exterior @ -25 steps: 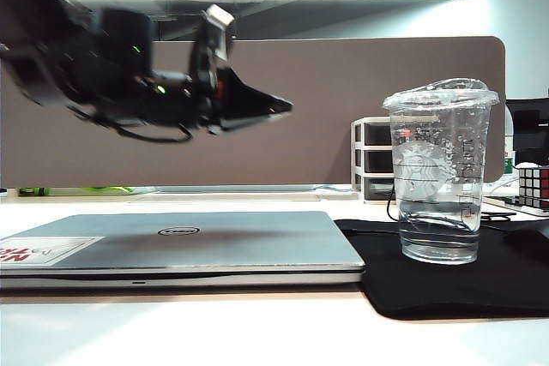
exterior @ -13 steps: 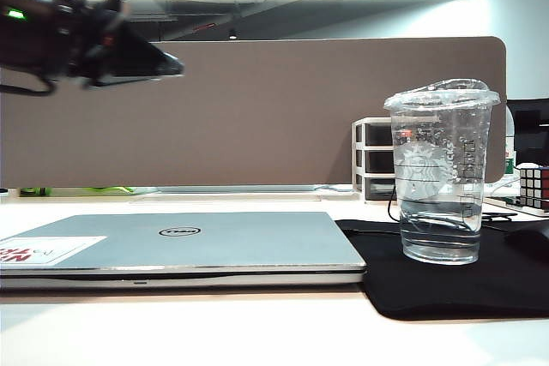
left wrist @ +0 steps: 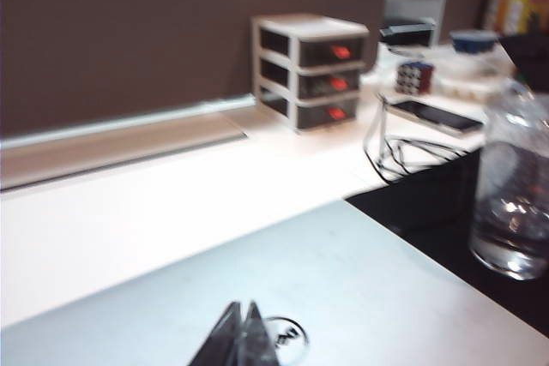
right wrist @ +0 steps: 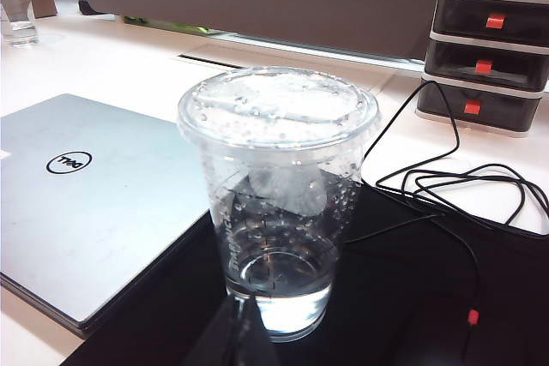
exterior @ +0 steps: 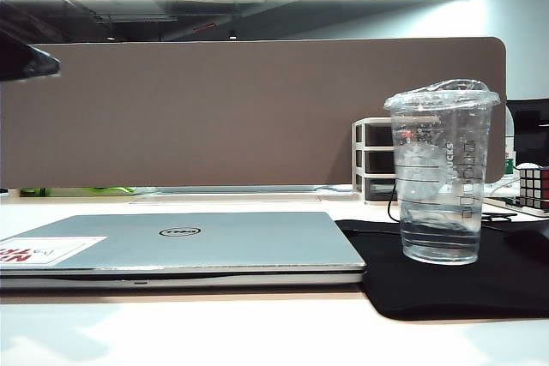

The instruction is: Pick up the coffee cup and place it on the right side of the laptop.

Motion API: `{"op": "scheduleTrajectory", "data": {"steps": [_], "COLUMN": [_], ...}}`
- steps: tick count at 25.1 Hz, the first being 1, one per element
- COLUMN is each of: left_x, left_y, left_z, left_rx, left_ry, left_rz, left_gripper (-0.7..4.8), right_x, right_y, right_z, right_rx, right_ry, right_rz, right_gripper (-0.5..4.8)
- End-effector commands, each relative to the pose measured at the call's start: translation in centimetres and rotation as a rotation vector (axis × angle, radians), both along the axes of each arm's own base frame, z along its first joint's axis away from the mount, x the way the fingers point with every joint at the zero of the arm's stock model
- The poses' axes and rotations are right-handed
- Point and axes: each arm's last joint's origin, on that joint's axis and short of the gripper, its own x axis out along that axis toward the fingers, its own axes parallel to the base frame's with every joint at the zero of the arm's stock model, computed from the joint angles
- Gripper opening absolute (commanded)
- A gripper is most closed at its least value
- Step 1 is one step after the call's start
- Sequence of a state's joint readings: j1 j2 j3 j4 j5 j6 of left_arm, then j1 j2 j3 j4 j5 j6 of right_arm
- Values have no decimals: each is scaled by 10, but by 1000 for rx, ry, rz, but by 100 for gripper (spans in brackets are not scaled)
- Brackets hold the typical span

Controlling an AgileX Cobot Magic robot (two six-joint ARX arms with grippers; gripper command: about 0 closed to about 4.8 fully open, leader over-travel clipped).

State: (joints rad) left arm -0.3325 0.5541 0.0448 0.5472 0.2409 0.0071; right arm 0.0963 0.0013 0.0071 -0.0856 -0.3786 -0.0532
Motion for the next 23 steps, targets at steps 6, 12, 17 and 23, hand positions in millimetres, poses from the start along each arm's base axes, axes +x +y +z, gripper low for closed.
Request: {"op": "scheduleTrajectory", "data": {"steps": [6, 12, 17, 23], "left_x": [-17, -35, -34, -34], "left_y": [7, 16, 15, 17], "left_z": [-4, -6, -7, -7], "left_rx": [24, 3, 19, 85], "left_ry": [-14, -51, -46, -80], "left_rz": [47, 122, 125, 168], "left_gripper": [-6, -6, -6, -5], "right_x": [0, 0, 0, 0], "right_y": [0, 0, 1, 0], "right_z": [0, 0, 0, 0], "right_rx": [-1, -1, -1, -12], "right_ry": [-14, -13, -11, -19], "right_rz": [9, 9, 19, 13], "right_gripper": [-1, -1, -1, -1]}}
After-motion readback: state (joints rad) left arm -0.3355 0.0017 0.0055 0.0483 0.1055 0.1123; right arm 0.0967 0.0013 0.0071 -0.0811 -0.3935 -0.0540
